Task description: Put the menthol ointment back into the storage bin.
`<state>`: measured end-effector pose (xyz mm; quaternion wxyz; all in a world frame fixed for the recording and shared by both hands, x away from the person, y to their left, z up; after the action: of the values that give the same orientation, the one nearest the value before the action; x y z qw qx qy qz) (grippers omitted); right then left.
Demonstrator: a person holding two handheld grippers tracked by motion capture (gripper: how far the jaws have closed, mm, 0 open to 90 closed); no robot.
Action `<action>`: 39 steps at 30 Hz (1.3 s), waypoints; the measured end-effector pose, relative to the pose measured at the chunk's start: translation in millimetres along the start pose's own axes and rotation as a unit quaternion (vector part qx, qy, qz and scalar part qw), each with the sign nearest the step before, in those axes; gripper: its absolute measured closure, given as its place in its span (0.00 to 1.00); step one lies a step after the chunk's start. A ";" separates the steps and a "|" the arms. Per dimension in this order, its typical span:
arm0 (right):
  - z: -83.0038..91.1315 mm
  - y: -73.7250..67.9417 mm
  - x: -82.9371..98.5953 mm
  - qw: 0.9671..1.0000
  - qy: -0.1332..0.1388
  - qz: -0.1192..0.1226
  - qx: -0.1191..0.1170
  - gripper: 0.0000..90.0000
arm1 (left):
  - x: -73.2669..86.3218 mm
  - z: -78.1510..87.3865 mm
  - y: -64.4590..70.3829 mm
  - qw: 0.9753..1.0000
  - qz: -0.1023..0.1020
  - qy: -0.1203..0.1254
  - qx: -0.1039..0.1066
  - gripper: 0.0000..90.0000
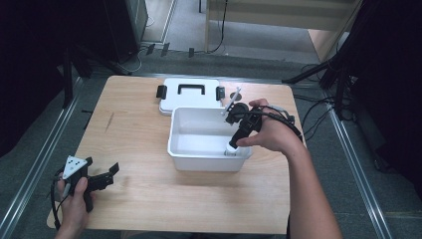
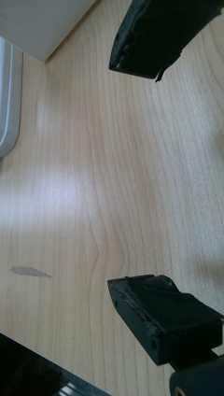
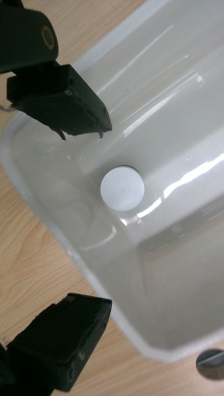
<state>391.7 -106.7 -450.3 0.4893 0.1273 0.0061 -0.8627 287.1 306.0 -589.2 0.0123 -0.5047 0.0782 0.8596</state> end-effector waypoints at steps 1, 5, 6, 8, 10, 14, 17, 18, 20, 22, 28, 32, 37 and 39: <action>4.5 1.2 1.7 1.000 0.008 -0.005 0.001 0.14 | 0.0 0.0 0.0 1.000 0.000 0.000 0.000 0.00; 16.1 5.9 9.9 0.999 0.028 -0.030 0.002 0.07 | 0.0 0.1 0.0 1.000 -0.001 0.000 -0.001 0.00; 18.4 7.4 12.4 0.999 0.033 -0.035 0.002 0.05 | 0.0 0.1 0.1 1.000 -0.001 0.000 -0.001 0.00; 22.5 10.6 17.6 0.998 0.041 -0.049 0.002 0.01 | 0.0 0.0 0.2 1.000 0.000 0.000 -0.001 0.00; 25.5 13.6 22.7 0.997 0.049 -0.060 0.003 0.00 | 0.0 0.1 0.2 1.000 -0.001 0.000 -0.001 0.00; 30.2 23.0 35.1 0.993 0.068 -0.091 0.012 0.00 | 0.1 0.1 0.3 1.000 -0.001 0.000 -0.001 0.00; 32.3 29.0 45.9 0.990 0.083 -0.112 0.013 0.00 | 0.0 0.0 0.3 1.000 -0.001 0.000 -0.002 0.00; 32.3 30.6 48.3 0.990 0.087 -0.113 0.013 0.00 | 0.0 0.0 0.3 1.000 -0.001 0.000 -0.002 0.00; 31.7 33.6 55.7 0.988 0.091 -0.123 0.017 0.00 | 0.0 0.0 0.3 1.000 -0.001 0.000 -0.002 0.00; 30.1 36.0 62.9 0.987 0.094 -0.131 0.018 0.00 | 0.2 0.2 0.2 1.000 -0.003 -0.001 -0.002 0.00; 26.0 42.0 84.0 0.981 0.112 -0.160 0.019 0.00 | 0.2 0.4 0.3 1.000 -0.002 -0.001 -0.002 0.00; 22.9 46.8 98.0 0.976 0.126 -0.174 0.023 0.00 | 0.2 0.4 0.3 1.000 -0.003 -0.001 -0.003 0.00; 18.5 53.0 117.8 0.970 0.146 -0.193 0.033 0.00 | 0.2 0.4 0.3 1.000 -0.003 0.000 -0.003 0.00; 15.4 55.9 127.2 0.966 0.159 -0.202 0.036 0.00 | 0.2 0.5 0.3 1.000 -0.003 0.000 -0.004 0.00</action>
<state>373.5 -245.1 -457.7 0.2924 0.2761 0.0783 -0.9122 286.5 305.7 -589.1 0.0131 -0.5046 0.0736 0.8601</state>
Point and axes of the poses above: each handheld gripper's, and its own axes: z roughly backward along the jaws, x roughly out of its underside, y roughly to its right, the point moved 8 cm from there along -z, roughly forward along the jaws, and after that the axes turned 4 degrees about -x, right-handed, at the moved point
